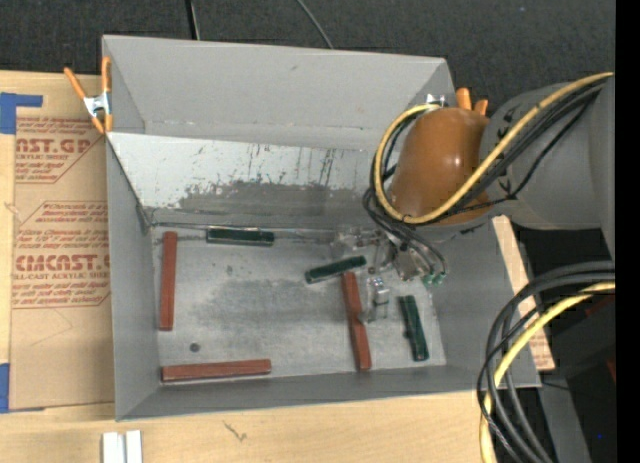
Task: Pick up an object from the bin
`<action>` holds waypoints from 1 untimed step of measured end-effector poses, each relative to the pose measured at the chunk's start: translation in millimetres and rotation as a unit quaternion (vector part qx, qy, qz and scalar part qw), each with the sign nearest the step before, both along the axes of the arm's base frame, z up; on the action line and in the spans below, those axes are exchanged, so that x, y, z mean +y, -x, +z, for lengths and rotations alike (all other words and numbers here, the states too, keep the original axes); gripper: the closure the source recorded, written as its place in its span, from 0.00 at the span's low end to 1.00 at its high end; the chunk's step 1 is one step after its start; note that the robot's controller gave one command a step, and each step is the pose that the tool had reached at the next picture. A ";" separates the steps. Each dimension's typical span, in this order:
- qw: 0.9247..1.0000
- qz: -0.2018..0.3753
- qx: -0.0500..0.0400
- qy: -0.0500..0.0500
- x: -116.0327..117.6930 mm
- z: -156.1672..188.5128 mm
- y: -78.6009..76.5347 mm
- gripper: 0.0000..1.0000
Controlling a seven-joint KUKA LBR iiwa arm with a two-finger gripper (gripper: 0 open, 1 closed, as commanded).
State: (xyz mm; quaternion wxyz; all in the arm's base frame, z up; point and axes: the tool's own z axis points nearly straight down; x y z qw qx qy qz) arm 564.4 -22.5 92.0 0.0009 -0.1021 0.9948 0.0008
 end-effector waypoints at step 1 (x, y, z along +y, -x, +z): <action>1.000 -0.030 -0.004 0.000 -9.3 -13.8 -32.3 1.00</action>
Offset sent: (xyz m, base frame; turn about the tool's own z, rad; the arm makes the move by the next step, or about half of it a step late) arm 0.0000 0.0000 0.0000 0.0000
